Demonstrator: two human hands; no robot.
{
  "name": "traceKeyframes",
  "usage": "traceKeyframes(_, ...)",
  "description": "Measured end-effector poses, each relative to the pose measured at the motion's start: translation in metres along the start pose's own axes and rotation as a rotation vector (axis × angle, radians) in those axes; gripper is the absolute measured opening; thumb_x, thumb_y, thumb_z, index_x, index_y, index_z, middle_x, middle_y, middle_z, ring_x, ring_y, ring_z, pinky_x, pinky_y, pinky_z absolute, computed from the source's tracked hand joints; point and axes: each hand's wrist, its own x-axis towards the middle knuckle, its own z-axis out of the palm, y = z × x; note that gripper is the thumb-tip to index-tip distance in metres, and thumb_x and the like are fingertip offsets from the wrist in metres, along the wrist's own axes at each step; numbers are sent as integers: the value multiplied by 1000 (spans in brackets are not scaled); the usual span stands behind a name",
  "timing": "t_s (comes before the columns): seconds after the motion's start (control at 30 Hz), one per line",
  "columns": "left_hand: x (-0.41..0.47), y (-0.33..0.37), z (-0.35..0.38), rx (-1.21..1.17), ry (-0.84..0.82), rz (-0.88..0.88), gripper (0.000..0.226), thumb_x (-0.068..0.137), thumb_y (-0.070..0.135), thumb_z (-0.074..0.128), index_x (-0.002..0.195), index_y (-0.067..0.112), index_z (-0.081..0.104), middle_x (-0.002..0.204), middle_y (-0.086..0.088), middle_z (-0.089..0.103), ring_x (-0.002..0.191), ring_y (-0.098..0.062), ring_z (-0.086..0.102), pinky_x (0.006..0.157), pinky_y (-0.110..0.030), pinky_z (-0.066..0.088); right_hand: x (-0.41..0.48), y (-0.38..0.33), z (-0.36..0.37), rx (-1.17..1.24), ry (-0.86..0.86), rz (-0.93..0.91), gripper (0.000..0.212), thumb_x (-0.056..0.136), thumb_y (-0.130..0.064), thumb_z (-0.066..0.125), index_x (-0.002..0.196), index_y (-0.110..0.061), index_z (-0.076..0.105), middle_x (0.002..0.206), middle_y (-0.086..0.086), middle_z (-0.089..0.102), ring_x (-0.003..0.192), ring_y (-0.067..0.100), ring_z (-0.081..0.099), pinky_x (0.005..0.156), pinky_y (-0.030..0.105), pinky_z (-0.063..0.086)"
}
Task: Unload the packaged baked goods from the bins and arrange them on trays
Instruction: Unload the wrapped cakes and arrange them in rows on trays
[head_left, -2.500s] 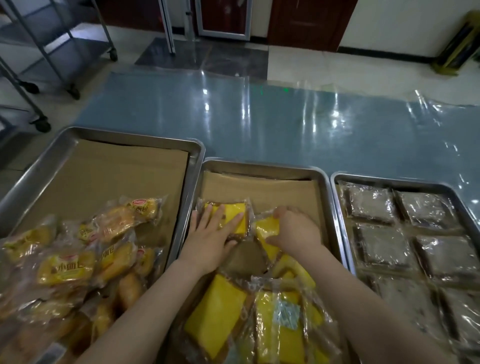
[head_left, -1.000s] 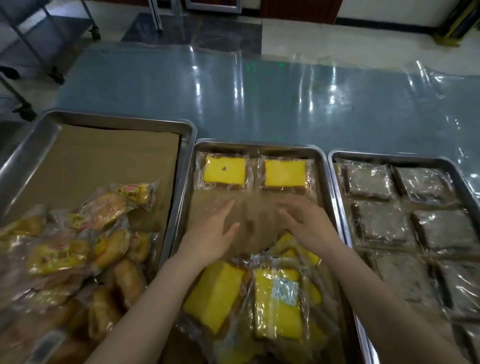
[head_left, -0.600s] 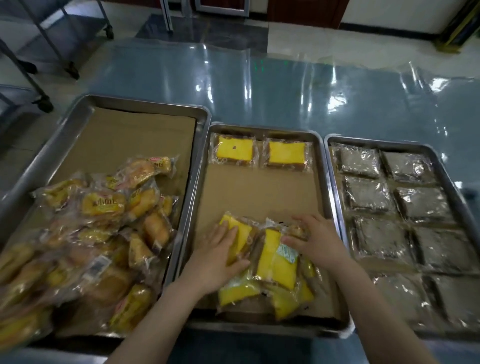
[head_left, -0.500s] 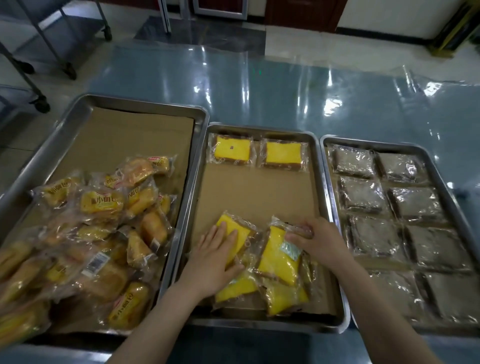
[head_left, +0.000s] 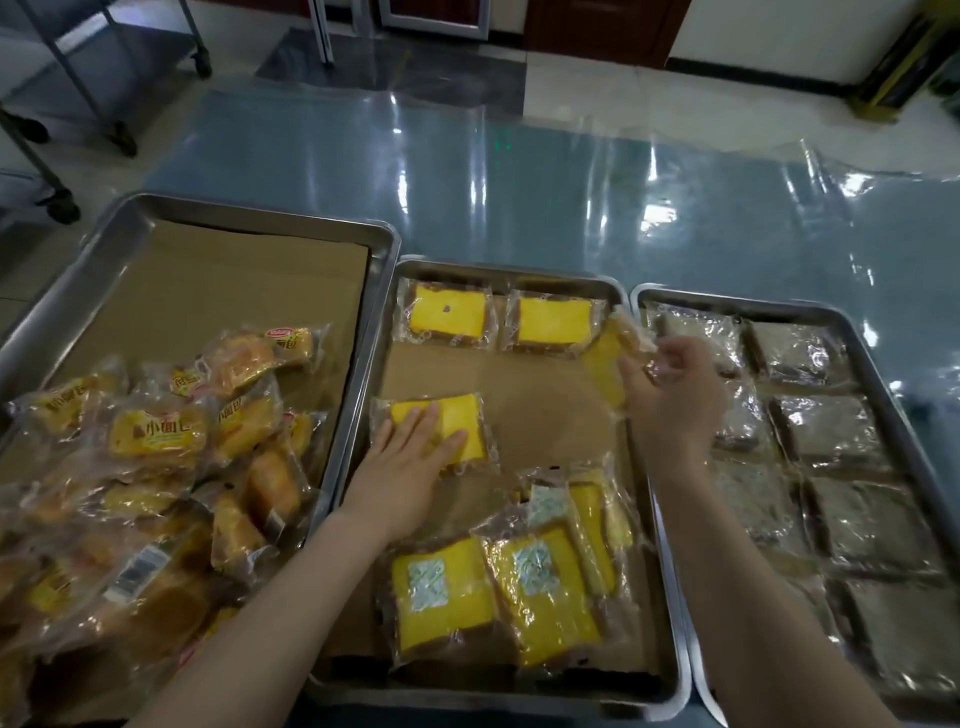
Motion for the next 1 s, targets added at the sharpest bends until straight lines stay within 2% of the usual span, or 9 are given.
traceKeyframes(0.1, 15, -8, -1, 13, 30, 0, 86, 87, 1, 40, 147, 38, -9, 151, -3, -28, 135, -21, -30, 106, -38, -22, -14, 5, 23, -179, -383, -88, 22, 80, -25, 74, 88, -35, 56, 90, -19, 60, 79, -5, 57, 65, 14, 45)
traceKeyframes(0.2, 30, -20, -4, -9, -8, 30, 75, 93, 19, 40, 147, 40, -9, 152, -4, -28, 133, -19, -34, 108, -37, -22, -33, 24, 46, -388, -706, -164, 18, 86, -34, 67, 102, -27, 65, 104, -9, 59, 92, 13, 58, 75, 31, 49)
traceKeyframes(0.37, 44, -25, -6, -84, -37, 45, 68, 83, 72, 7, 141, 45, -16, 149, 0, -33, 135, -18, -34, 107, -36, -24, -25, 33, 61, -520, -722, -347, 27, 91, -33, 58, 116, -28, 66, 137, -2, 51, 132, 26, 35, 107, 40, 31)
traceKeyframes(0.47, 52, -25, -6, -119, 5, 35, 60, 91, 61, 10, 146, 42, -5, 152, 1, -27, 137, -17, -30, 108, -35, -22, -16, 39, 60, -624, -887, -352, 39, 94, -34, 54, 132, -39, 51, 157, -3, 22, 146, 26, 8, 116, 50, 12)
traceKeyframes(0.57, 60, -26, -8, -209, 117, 36, 47, 100, 39, 29, 146, 36, 22, 158, 1, -7, 143, -16, -14, 111, -34, -15, -17, 44, 63, -685, -892, -340, 47, 95, -38, 51, 140, -43, 39, 160, -1, 12, 147, 28, 0, 118, 51, 8)
traceKeyframes(0.67, 63, -22, -9, -234, 189, 17, 42, 98, 23, 41, 139, 31, 36, 159, 0, 6, 145, -19, -3, 111, -33, -11, -18, 42, 69, -720, -864, -334, 47, 95, -38, 50, 140, -42, 37, 160, 1, 13, 146, 31, 2, 116, 53, 8)
traceKeyframes(0.87, 54, -17, -8, -223, 212, -4, 59, 90, -1, 47, 140, 30, 35, 158, -3, 1, 144, -19, -9, 110, -32, -16, -19, 39, 79, -753, -801, -295, 46, 98, -37, 44, 142, -40, 31, 160, 4, 8, 146, 33, -2, 115, 53, 4)
traceKeyframes(0.93, 46, -12, -12, -247, 246, -14, 64, 86, -7, 48, 139, 28, 37, 158, -3, 2, 144, -18, -8, 111, -31, -15, -21, 39, 77, -664, -813, -280, 48, 97, -38, 47, 143, -38, 33, 160, 3, 9, 146, 30, -2, 116, 51, 2)
traceKeyframes(1.0, 33, -5, -14, -340, 258, -54, 57, 90, 0, 48, 139, 27, 37, 158, -2, 6, 145, -17, -5, 115, -32, -8, -25, 39, 66, -444, -750, -276, 45, 94, -31, 55, 138, -31, 45, 156, 1, 26, 145, 24, 15, 115, 41, 16)
